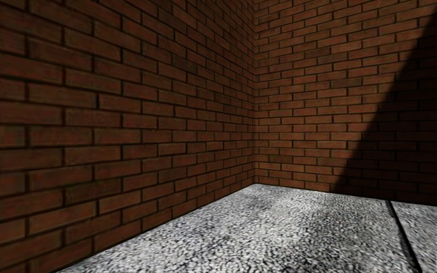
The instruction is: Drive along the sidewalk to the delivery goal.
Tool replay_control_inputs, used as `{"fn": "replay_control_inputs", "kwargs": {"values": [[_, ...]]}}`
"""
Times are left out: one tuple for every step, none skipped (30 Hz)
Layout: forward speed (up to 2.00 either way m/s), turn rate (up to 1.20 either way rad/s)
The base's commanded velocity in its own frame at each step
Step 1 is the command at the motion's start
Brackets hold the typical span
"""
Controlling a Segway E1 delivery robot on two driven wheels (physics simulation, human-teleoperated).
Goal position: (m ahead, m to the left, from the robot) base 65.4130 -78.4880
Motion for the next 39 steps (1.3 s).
{"fn": "replay_control_inputs", "kwargs": {"values": [[0.00, 0.00], [0.00, 0.00], [0.00, 0.00], [0.00, 0.00], [0.00, 0.00], [0.00, 0.00], [0.00, 0.00], [0.00, 0.00], [0.00, 0.00], [0.00, 0.00], [0.00, 0.00], [0.00, 0.00], [0.00, 0.00], [0.00, 0.00], [0.00, 0.00], [0.00, 0.00], [0.00, 0.00], [0.00, 0.00], [0.00, 0.00], [0.00, 0.00], [0.00, 0.00], [0.00, 0.00], [0.00, 0.00], [0.00, 0.00], [0.00, 0.00], [0.00, 0.00], [0.00, 0.00], [0.00, 0.00], [0.00, 0.00], [0.00, 0.00], [0.00, 0.07], [0.00, 0.13], [0.00, 0.13], [0.00, 0.17], [0.00, 0.19], [0.00, 0.21], [0.00, 0.23], [0.00, 0.23], [0.00, 0.25]]}}
